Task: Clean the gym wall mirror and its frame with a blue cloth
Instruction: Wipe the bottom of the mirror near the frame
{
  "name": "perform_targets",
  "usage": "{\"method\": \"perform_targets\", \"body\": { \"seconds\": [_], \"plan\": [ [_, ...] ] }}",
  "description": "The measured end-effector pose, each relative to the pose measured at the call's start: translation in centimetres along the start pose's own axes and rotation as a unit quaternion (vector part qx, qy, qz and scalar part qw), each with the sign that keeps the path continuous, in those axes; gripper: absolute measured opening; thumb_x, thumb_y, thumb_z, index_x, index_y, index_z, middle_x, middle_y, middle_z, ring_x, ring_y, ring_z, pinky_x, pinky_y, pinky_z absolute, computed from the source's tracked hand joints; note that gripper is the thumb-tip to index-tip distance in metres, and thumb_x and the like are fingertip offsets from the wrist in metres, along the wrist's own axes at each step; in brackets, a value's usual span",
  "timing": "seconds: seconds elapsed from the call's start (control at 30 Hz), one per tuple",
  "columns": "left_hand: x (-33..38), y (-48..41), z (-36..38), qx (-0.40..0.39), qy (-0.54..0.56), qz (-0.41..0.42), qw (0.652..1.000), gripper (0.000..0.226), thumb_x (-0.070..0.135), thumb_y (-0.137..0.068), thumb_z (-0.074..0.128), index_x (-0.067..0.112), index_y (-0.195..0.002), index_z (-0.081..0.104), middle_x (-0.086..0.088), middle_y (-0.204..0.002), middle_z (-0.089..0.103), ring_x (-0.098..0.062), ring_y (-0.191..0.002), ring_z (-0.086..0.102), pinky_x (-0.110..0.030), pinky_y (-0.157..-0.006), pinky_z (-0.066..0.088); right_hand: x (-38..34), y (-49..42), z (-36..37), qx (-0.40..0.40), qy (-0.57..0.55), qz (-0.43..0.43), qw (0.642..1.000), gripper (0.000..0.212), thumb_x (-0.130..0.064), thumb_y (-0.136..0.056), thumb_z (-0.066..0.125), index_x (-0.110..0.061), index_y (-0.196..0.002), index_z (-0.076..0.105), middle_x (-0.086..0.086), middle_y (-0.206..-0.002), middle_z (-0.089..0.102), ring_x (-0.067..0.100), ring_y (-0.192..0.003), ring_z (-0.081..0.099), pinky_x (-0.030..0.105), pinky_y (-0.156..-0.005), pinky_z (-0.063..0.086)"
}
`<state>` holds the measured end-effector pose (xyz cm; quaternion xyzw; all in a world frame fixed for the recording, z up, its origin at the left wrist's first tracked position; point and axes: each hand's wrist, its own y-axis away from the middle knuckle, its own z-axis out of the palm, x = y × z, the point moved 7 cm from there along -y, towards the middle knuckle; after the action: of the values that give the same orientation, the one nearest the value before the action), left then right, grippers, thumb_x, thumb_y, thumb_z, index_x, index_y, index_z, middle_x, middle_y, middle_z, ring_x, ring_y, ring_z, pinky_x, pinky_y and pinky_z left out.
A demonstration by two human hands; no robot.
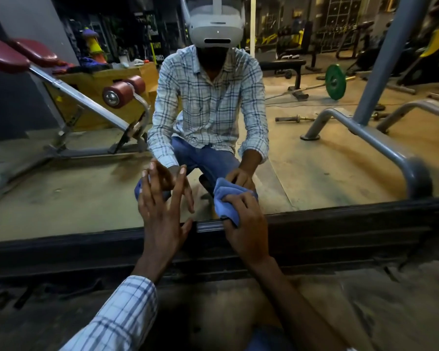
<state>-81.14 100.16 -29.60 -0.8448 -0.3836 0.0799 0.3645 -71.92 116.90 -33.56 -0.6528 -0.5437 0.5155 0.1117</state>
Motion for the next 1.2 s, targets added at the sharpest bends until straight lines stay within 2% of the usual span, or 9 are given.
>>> {"method": "perform_targets", "body": {
  "seconds": [0.1, 0.23, 0.33, 0.53, 0.63, 0.73, 0.87, 1.03, 1.2],
  "plan": [
    [0.2, -0.1, -0.3, -0.010, -0.005, -0.003, 1.000, 0.136, 0.028, -0.061, 0.097, 0.030, -0.166, 0.012, -0.020, -0.170, -0.020, -0.044, -0.158, -0.009, -0.071, -0.114, 0.028, 0.1, -0.1, -0.1, -0.005, -0.014, 0.005, 1.000, 0.038, -0.013, -0.085, 0.077, -0.017, -0.121, 0.065, 0.002, -0.116, 0.058, 0.020, -0.111, 0.057, 0.006, -0.094, 0.035],
    [0.4, 0.0, -0.6, -0.015, 0.002, -0.006, 1.000, 0.138, 0.027, -0.061, 0.097, 0.032, -0.166, 0.008, -0.020, -0.170, -0.020, -0.043, -0.158, -0.011, -0.071, -0.114, 0.027, -0.1, -0.3, -0.3, -0.002, -0.029, 0.007, 1.000, 0.035, -0.017, -0.088, 0.074, -0.018, -0.122, 0.065, 0.002, -0.117, 0.058, 0.021, -0.112, 0.057, 0.024, -0.089, 0.049],
    [0.5, 0.0, -0.5, -0.017, 0.007, -0.011, 1.000, 0.143, 0.026, -0.059, 0.098, 0.034, -0.166, 0.002, -0.021, -0.169, -0.020, -0.044, -0.158, -0.011, -0.070, -0.115, 0.027, -0.3, -0.1, -0.2, -0.005, -0.022, 0.014, 1.000, 0.035, -0.020, -0.088, 0.071, -0.018, -0.123, 0.064, 0.002, -0.118, 0.056, 0.020, -0.113, 0.057, 0.025, -0.089, 0.050],
    [0.1, -0.1, 0.1, -0.018, 0.011, -0.018, 1.000, 0.134, 0.032, -0.062, 0.097, 0.028, -0.166, 0.014, -0.022, -0.170, -0.018, -0.043, -0.158, -0.011, -0.070, -0.115, 0.026, -0.3, 0.3, -0.1, -0.012, -0.016, 0.008, 1.000, 0.035, -0.024, -0.091, 0.068, -0.018, -0.125, 0.062, 0.003, -0.122, 0.057, 0.020, -0.115, 0.058, 0.033, -0.093, 0.055],
    [-0.2, -0.1, 0.5, -0.014, 0.016, -0.008, 1.000, 0.131, 0.033, -0.063, 0.097, 0.027, -0.166, 0.016, -0.022, -0.170, -0.016, -0.044, -0.158, -0.009, -0.069, -0.114, 0.026, -0.5, 0.1, 0.1, 0.005, -0.010, 0.013, 1.000, 0.030, -0.032, -0.095, 0.063, -0.018, -0.122, 0.063, 0.005, -0.118, 0.057, 0.022, -0.109, 0.059, 0.037, -0.085, 0.055],
    [-0.3, -0.1, 0.7, -0.007, 0.015, 0.003, 1.000, 0.128, 0.032, -0.064, 0.097, 0.026, -0.165, 0.019, -0.023, -0.170, -0.014, -0.045, -0.158, -0.006, -0.067, -0.114, 0.024, -0.5, 0.2, 0.3, 0.028, -0.006, 0.019, 0.999, 0.027, -0.034, -0.099, 0.061, -0.016, -0.118, 0.063, 0.004, -0.113, 0.057, 0.019, -0.102, 0.059, 0.029, -0.079, 0.051],
    [-0.5, -0.1, 1.0, 0.008, 0.011, 0.013, 1.000, 0.119, 0.030, -0.070, 0.092, 0.026, -0.165, 0.021, -0.023, -0.171, -0.011, -0.044, -0.158, -0.007, -0.066, -0.116, 0.021, -0.8, 0.4, 0.5, 0.048, 0.011, 0.034, 0.998, 0.022, -0.025, -0.096, 0.067, -0.013, -0.115, 0.064, 0.004, -0.111, 0.056, 0.019, -0.100, 0.058, 0.020, -0.078, 0.047],
    [-0.4, -0.1, 1.5, 0.025, 0.004, 0.027, 0.999, 0.106, 0.025, -0.078, 0.084, 0.026, -0.165, 0.022, -0.024, -0.170, -0.010, -0.045, -0.158, -0.008, -0.067, -0.119, 0.019, -1.1, 0.4, 0.4, 0.042, 0.021, 0.051, 0.998, 0.028, -0.019, -0.088, 0.071, -0.014, -0.115, 0.063, 0.001, -0.112, 0.057, 0.018, -0.101, 0.060, 0.026, -0.078, 0.052],
    [-0.4, 0.0, 1.8, 0.038, 0.003, 0.031, 0.999, 0.100, 0.024, -0.082, 0.082, 0.025, -0.164, 0.025, -0.026, -0.170, -0.004, -0.046, -0.158, -0.006, -0.068, -0.119, 0.018, -1.2, 0.4, 0.2, 0.025, 0.022, 0.044, 0.999, 0.030, -0.026, -0.091, 0.065, -0.016, -0.120, 0.062, 0.001, -0.118, 0.057, 0.018, -0.107, 0.060, 0.020, -0.085, 0.050]
  ]
}}
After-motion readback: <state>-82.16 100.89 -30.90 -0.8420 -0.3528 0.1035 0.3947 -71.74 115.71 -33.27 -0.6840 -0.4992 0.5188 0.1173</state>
